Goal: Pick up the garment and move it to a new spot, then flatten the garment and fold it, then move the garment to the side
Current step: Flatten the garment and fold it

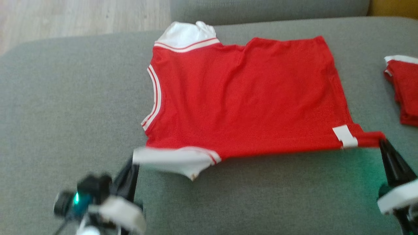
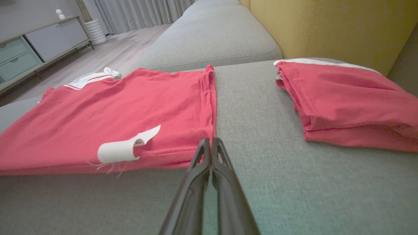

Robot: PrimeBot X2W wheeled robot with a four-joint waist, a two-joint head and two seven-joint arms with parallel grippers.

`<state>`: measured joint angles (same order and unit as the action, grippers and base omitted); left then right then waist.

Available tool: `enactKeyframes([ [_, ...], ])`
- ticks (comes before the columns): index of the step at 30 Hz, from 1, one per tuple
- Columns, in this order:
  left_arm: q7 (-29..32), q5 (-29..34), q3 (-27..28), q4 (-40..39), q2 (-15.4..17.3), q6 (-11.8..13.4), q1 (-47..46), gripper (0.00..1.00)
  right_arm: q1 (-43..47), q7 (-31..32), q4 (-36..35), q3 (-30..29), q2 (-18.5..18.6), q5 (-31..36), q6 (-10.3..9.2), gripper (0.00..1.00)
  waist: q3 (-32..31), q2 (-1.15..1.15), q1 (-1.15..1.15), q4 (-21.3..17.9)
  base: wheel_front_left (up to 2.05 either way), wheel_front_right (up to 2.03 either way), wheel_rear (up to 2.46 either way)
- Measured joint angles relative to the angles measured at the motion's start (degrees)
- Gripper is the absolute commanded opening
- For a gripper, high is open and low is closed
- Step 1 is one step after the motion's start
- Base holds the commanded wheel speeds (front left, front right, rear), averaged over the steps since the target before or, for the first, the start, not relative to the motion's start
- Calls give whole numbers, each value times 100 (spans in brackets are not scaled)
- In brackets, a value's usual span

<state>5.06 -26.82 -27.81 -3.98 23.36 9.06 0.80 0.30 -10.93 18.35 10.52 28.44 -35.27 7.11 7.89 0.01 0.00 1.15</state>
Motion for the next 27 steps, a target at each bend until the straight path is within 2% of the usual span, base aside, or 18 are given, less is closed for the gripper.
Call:
enactKeyframes([
  [10, 99, -153, 26, 735, -405, -397, -1808, 0, -1418, 142, 356, 172, -46, -122, 0, 0, 691, 0, 1, -27, 0, 0, 0],
  [16, -81, -102, 53, 1225, -510, -557, -2688, 0, -2117, 66, 719, 461, -41, -155, 0, 0, 1140, 0, 2, -36, 0, 0, 0],
  [22, -227, 38, 29, 1685, -643, -611, -3265, 0, -2700, -82, 1081, 747, -22, -201, 0, 0, 1478, 0, 2, -15, 0, 0, 0],
  [23, -245, 65, 24, 1762, -657, -606, -3298, 0, -2764, -116, 1150, 786, -23, -200, 0, 13, 1503, 0, 2, -14, 0, 0, 0],
  [24, -267, 93, 13, 1847, -667, -603, -3320, 27, -2817, -148, 1216, 802, -27, -197, 0, 71, 1513, -1, 2, -17, 0, 0, 0],
  [25, -291, 129, 5, 1900, -678, -572, -3322, 77, -2848, -188, 1276, 798, -30, -197, 0, 100, 1511, 0, 2, -20, 0, 0, 0],
  [26, -374, 162, 7, 1922, -705, -527, -3318, 100, -2869, -227, 1340, 795, -30, -197, 0, 100, 1502, 0, 1, -21, 0, 0, 0],
  [27, -434, 179, 5, 1926, -728, -489, -3316, 100, -2885, -233, 1392, 795, -34, -197, 0, 100, 1487, 0, 0, -23, 0, 0, 0],
])
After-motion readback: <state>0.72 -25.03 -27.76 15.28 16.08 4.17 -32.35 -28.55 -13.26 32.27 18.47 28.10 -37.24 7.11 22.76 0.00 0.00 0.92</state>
